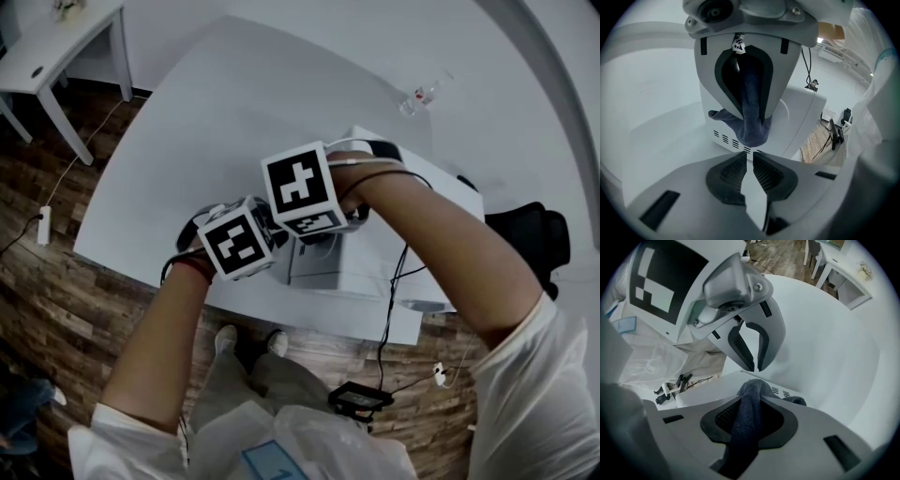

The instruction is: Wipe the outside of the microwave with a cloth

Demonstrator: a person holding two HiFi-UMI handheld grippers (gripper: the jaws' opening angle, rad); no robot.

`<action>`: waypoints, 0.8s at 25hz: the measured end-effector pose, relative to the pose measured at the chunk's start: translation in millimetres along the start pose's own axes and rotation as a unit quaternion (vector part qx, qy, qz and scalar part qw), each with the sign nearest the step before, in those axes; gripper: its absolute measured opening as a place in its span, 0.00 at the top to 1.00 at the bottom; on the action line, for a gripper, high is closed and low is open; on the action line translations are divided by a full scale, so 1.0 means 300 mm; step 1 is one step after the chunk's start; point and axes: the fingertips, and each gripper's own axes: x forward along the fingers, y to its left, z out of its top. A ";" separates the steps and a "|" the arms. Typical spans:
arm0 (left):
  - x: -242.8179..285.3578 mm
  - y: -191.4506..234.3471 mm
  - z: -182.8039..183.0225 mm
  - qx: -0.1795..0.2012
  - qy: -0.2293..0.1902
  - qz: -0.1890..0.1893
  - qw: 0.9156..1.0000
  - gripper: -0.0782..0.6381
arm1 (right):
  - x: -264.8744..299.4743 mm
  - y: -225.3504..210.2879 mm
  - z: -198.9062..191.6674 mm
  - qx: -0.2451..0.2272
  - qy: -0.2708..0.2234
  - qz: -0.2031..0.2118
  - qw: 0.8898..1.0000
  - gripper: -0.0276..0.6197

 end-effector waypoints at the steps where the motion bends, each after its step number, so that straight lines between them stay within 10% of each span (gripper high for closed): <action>1: 0.000 -0.008 -0.002 0.000 0.000 -0.001 1.000 0.83 | 0.001 0.009 0.003 0.000 0.000 0.000 1.000 0.81; 20: -0.021 -0.089 -0.031 0.005 0.008 -0.003 1.000 0.83 | 0.011 0.209 0.066 -0.017 -0.020 0.031 0.999 0.81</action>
